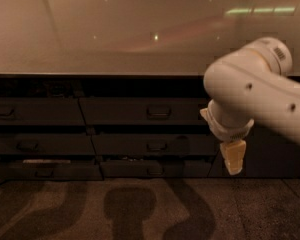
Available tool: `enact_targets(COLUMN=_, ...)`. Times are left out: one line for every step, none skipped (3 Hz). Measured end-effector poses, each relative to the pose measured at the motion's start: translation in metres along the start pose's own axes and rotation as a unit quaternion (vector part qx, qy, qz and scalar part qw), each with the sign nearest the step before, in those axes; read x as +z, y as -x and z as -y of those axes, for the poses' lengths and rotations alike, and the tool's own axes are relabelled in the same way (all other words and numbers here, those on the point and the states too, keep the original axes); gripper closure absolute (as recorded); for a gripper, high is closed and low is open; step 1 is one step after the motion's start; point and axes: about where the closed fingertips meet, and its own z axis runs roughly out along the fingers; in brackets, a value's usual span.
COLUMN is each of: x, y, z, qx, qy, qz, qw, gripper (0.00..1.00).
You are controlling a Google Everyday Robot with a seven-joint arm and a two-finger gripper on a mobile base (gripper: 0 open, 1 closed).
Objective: Open top drawer
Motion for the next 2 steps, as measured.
enact_targets(x=-0.010, y=-0.004, z=-0.042, qx=0.055, qy=-0.064, qz=-0.031, qw=0.9960, gripper=0.00)
enact_targets(x=0.006, y=-0.010, z=-0.068, qx=0.080, qy=-0.069, qz=-0.033, qw=0.9939, gripper=0.00)
